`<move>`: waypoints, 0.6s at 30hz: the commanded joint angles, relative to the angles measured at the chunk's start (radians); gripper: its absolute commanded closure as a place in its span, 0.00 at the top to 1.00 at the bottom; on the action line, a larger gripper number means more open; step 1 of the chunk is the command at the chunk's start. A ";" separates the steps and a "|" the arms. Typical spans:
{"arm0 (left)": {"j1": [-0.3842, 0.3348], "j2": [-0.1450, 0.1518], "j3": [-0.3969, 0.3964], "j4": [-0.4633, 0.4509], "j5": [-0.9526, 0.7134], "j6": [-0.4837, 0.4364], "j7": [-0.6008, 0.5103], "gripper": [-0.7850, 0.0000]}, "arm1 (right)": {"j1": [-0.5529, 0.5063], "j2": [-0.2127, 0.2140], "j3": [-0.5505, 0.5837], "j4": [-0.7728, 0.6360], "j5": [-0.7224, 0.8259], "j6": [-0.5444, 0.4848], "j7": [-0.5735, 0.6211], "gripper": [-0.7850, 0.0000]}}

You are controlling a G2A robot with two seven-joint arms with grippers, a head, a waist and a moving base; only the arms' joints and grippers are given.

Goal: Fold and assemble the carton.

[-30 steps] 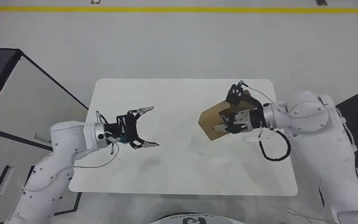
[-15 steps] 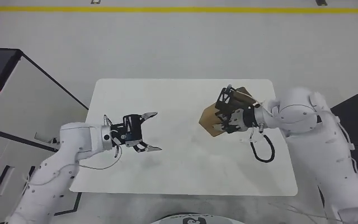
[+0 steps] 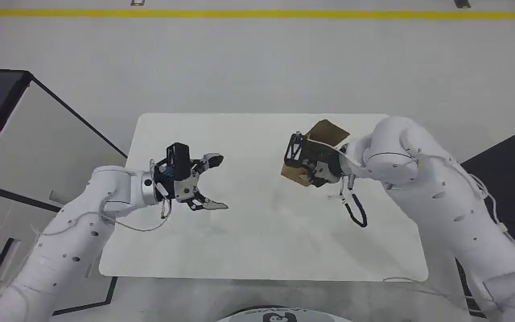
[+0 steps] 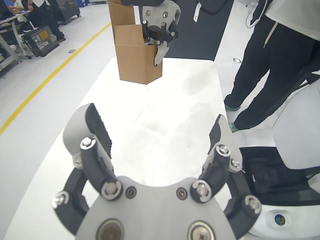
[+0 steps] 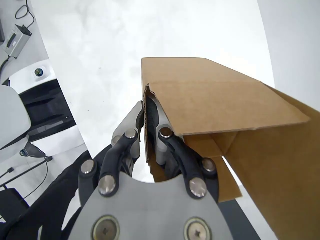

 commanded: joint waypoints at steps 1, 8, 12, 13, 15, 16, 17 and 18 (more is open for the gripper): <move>-0.012 0.015 0.001 0.011 -0.013 0.000 0.013 1.00 | 0.037 0.003 -0.049 0.017 -0.002 -0.011 -0.011 0.00; -0.024 0.045 0.009 0.007 0.016 0.000 0.062 1.00 | 0.047 0.005 -0.062 0.023 0.000 -0.014 -0.014 0.00; -0.024 0.045 0.009 0.007 0.016 0.000 0.062 1.00 | 0.047 0.005 -0.062 0.023 0.000 -0.014 -0.014 0.00; -0.024 0.045 0.009 0.007 0.016 0.000 0.062 1.00 | 0.047 0.005 -0.062 0.023 0.000 -0.014 -0.014 0.00; -0.022 0.045 0.009 0.009 0.015 0.006 0.061 1.00 | 0.047 0.005 -0.062 0.023 0.000 -0.014 -0.014 0.00; -0.018 0.044 0.005 0.012 0.019 0.020 0.058 1.00 | 0.047 0.005 -0.062 0.023 0.000 -0.014 -0.014 0.00; -0.013 0.045 -0.003 0.017 0.021 0.018 0.062 1.00 | 0.047 0.005 -0.062 0.023 0.000 -0.014 -0.014 0.00; -0.008 0.046 -0.014 0.029 0.021 0.008 0.073 1.00 | 0.047 0.005 -0.062 0.023 0.000 -0.014 -0.014 0.00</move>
